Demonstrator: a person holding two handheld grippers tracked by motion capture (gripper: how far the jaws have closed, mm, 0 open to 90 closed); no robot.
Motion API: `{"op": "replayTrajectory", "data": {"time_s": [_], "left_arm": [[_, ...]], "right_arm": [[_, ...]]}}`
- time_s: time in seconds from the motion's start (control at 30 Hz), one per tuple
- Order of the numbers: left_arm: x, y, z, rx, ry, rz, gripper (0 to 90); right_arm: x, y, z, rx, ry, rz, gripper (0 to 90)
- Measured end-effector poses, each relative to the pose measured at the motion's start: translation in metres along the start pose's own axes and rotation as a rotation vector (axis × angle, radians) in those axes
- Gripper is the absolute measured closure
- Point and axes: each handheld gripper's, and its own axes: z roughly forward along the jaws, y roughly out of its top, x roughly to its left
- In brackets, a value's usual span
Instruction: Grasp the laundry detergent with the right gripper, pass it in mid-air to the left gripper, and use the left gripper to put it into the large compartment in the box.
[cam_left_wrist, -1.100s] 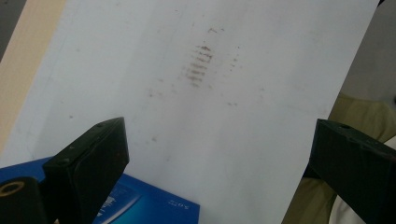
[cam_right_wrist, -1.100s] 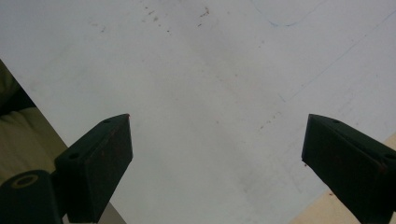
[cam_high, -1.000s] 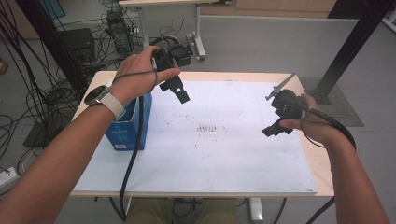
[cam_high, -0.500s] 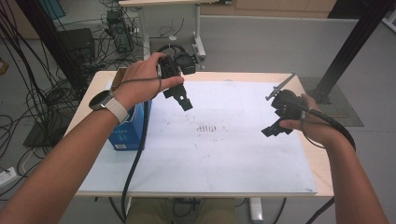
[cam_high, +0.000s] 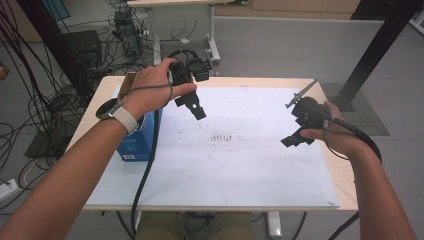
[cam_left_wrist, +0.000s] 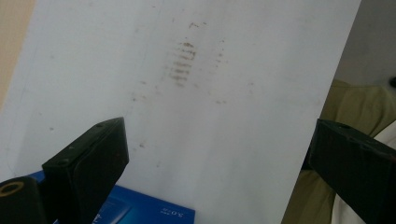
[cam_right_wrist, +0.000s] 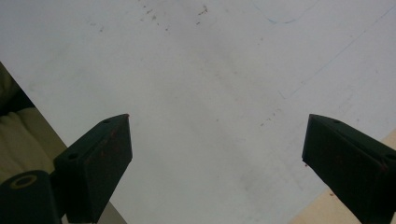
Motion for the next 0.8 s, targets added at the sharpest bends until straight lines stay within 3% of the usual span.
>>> {"op": "replayTrajectory", "data": {"time_s": [0.8], "left_arm": [[0.0023, -0.0067, 0.0031, 0.008, -0.004, -0.016, 5.0]], "right_arm": [[0.0016, 0.0028, 0.0018, 0.001, 0.003, -0.011, 8.3]]}}
